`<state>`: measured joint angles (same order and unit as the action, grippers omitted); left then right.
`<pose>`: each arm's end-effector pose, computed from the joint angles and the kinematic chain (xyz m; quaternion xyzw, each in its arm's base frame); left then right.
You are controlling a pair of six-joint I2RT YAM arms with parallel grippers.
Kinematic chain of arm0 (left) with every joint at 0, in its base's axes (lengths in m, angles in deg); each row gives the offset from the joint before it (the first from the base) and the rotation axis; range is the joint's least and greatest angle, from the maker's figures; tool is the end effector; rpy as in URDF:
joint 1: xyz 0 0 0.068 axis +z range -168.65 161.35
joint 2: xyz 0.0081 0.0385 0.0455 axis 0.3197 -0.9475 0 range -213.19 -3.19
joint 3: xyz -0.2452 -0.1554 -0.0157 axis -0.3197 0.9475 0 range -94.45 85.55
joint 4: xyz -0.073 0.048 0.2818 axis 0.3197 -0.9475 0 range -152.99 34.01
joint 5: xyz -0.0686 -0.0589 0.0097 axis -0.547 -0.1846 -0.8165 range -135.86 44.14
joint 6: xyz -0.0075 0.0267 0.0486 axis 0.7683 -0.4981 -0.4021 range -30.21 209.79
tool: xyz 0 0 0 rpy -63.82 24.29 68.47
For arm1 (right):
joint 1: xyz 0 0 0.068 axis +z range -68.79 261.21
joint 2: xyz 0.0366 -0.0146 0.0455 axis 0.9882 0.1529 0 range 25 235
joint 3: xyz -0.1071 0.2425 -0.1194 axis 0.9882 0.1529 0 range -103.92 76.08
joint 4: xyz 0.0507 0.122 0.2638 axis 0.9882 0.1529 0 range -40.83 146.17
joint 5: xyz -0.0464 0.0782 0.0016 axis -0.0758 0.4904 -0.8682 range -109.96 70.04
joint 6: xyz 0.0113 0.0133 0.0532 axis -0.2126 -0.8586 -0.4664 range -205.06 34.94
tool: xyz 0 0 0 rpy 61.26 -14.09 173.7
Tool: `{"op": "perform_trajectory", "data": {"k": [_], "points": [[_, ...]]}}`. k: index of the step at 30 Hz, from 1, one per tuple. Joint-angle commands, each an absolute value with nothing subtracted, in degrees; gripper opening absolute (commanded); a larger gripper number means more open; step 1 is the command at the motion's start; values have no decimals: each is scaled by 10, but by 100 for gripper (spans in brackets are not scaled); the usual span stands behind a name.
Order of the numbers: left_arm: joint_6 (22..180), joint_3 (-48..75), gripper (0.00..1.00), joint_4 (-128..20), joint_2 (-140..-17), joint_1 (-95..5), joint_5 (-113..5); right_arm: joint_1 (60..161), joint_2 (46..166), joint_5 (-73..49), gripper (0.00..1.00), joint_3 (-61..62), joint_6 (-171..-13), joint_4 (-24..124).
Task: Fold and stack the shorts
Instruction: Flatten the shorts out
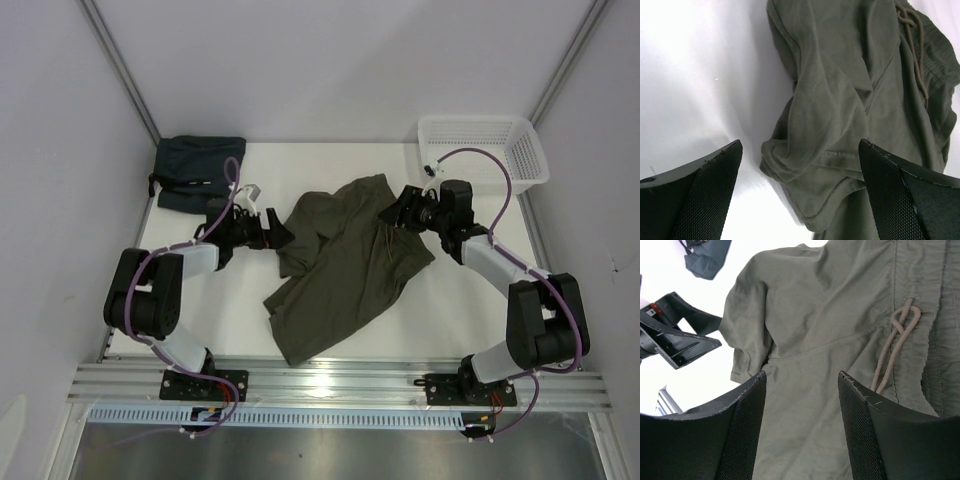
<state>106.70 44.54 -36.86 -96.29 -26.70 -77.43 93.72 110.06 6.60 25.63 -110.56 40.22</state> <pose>0.3385 -0.0683 0.1529 0.0643 0.8530 -0.3327 0.3969 0.3463 0.0946 0.2379 -0.0284 0.8324 0.3526 0.4266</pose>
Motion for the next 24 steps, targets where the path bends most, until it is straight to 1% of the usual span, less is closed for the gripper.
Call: {"op": "perform_trajectory", "data": {"k": [1,5,7,10,11,12,13,15,16,18,19,21,22,24], "points": [[1054,420,99,-336,-971,-265,-814,936,1077,83,61,261,-1107,375],[1058,417,99,-323,-980,-267,-839,936,1071,85,60,261,-1107,379],[1052,403,98,-337,-991,-271,-839,935,1067,87,60,262,-1106,382],[1042,389,84,-364,-998,-280,-836,936,1062,85,59,265,-1106,386],[1042,386,72,-367,-1000,-281,-836,936,1061,85,59,266,-1106,388],[1042,390,66,-371,-1001,-281,-835,933,1057,85,59,267,-1105,390],[1042,390,54,-372,-1000,-281,-834,934,1056,84,59,269,-1104,390],[1040,392,44,-373,-997,-281,-831,934,1052,80,59,270,-1105,391],[1040,395,35,-375,-996,-281,-829,933,1051,80,59,270,-1107,390],[1036,397,25,-379,-994,-281,-835,933,1052,84,59,270,-1110,385],[1034,398,17,-380,-993,-282,-836,934,1052,85,59,270,-1113,384],[1033,399,9,-381,-991,-282,-840,934,1052,87,59,270,-1115,384],[1034,401,0,-383,-988,-282,-839,933,1051,87,59,270,-1115,385],[1038,400,0,-396,-985,-282,-837,933,1052,86,59,267,-1114,391]]}}
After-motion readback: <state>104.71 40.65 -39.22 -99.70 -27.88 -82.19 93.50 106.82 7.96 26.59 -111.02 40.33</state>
